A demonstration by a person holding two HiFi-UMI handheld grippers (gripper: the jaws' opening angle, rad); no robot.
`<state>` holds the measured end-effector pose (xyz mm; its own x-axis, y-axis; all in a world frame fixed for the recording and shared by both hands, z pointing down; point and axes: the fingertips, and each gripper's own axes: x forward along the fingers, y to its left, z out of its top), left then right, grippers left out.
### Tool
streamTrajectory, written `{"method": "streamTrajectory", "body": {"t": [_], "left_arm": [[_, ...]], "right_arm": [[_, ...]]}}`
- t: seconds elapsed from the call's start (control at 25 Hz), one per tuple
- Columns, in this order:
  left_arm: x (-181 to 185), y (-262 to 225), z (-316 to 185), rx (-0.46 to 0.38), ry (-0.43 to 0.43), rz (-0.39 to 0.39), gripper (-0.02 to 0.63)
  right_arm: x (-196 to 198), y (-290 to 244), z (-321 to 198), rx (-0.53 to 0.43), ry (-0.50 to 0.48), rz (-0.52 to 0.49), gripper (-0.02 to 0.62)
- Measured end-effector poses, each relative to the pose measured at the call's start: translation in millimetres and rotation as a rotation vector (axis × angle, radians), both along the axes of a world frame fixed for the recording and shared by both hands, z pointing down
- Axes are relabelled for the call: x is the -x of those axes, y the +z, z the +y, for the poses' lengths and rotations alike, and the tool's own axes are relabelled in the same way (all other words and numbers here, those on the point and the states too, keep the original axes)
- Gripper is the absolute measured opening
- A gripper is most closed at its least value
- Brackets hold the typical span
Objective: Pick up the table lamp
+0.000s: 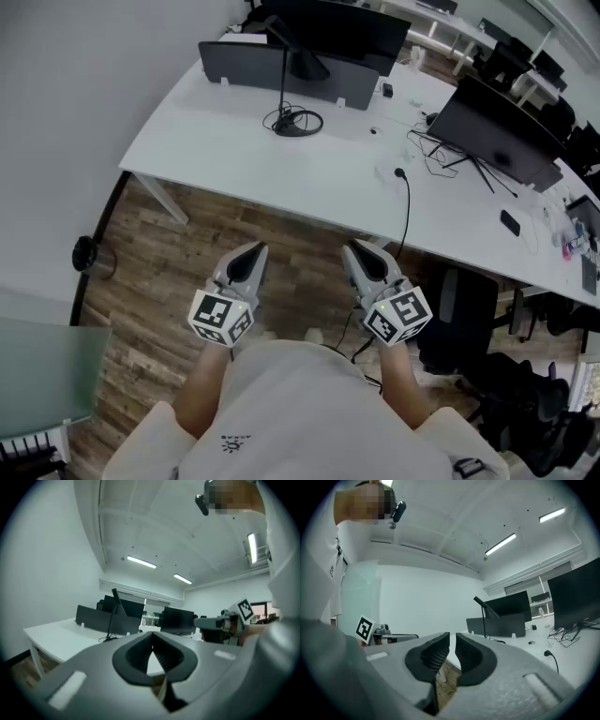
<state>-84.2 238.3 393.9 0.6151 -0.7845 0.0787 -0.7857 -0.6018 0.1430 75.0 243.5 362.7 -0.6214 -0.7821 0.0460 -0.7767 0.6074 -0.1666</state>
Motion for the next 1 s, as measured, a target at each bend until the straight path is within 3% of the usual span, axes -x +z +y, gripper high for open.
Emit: {"method": "streamTrajectory", "body": {"t": [0.28,0.52,1.0], "left_arm": [[-5,1,-7,-0.005,-0.015,-0.003,-0.009],[-10,2,-11,0.005,-0.025,0.008,-0.011],[-33,5,-9,0.018,-0.059,0.018,-0.011]], "right_arm": [[-11,4,-5,0.003,0.008,-0.008,0.040],[-19,2,-4,0.020,-0.021,-0.076,0.040],[-41,9,-5,0.025,-0.067,-0.069,0.041]]}}
